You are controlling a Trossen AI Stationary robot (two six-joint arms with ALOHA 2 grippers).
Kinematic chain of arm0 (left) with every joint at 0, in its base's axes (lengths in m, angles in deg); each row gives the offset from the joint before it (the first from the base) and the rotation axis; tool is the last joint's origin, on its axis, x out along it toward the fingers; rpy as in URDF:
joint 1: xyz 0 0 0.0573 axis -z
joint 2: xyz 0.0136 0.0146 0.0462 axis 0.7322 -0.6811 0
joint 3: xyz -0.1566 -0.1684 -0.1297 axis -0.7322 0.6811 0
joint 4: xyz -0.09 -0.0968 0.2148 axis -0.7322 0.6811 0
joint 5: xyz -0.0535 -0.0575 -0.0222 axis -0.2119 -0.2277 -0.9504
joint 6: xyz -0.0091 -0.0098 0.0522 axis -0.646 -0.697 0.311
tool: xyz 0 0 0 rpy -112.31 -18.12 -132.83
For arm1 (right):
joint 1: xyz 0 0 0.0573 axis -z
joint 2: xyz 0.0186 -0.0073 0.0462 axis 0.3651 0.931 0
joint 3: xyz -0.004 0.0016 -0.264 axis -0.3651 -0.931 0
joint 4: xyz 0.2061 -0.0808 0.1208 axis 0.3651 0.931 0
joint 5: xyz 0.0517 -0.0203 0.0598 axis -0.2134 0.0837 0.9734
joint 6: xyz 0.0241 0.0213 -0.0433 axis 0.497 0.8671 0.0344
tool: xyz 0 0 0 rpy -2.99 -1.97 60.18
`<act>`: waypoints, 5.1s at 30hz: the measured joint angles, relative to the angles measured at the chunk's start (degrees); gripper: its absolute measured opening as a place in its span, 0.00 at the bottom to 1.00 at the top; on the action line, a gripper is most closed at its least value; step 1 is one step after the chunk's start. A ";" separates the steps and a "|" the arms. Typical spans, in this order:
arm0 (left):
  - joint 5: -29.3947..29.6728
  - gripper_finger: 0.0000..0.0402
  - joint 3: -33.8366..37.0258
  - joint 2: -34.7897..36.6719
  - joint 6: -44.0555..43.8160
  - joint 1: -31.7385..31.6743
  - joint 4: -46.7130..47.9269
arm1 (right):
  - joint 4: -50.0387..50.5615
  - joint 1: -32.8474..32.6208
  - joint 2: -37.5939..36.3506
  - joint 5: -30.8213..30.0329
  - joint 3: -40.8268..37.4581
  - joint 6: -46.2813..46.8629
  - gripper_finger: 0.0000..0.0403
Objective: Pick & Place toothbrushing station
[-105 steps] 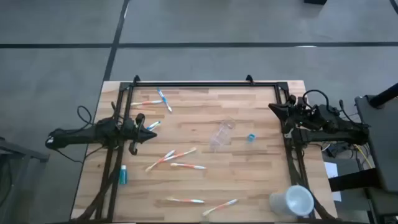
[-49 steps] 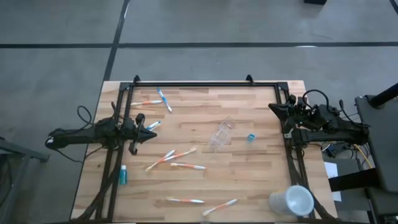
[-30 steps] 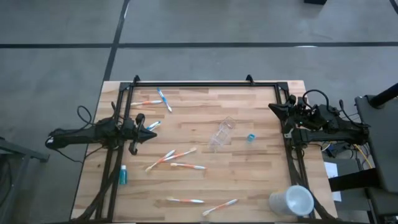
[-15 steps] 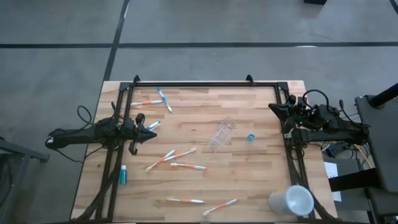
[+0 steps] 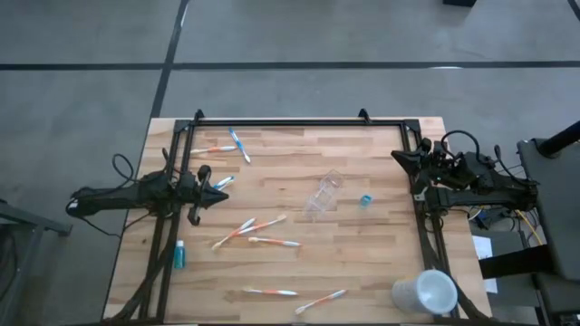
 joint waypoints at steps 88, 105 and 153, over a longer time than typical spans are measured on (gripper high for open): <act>0.02 0.03 0.00 0.02 -0.01 0.04 0.00 | 44.93 0.00 56.68 15.60 24.04 17.55 0.47; 0.02 0.03 0.00 0.00 0.01 0.04 0.00 | 37.37 0.00 56.65 19.11 17.64 15.80 0.44; 0.02 0.03 0.00 0.02 -0.01 0.07 0.00 | 29.24 0.00 55.22 17.25 14.98 14.98 0.23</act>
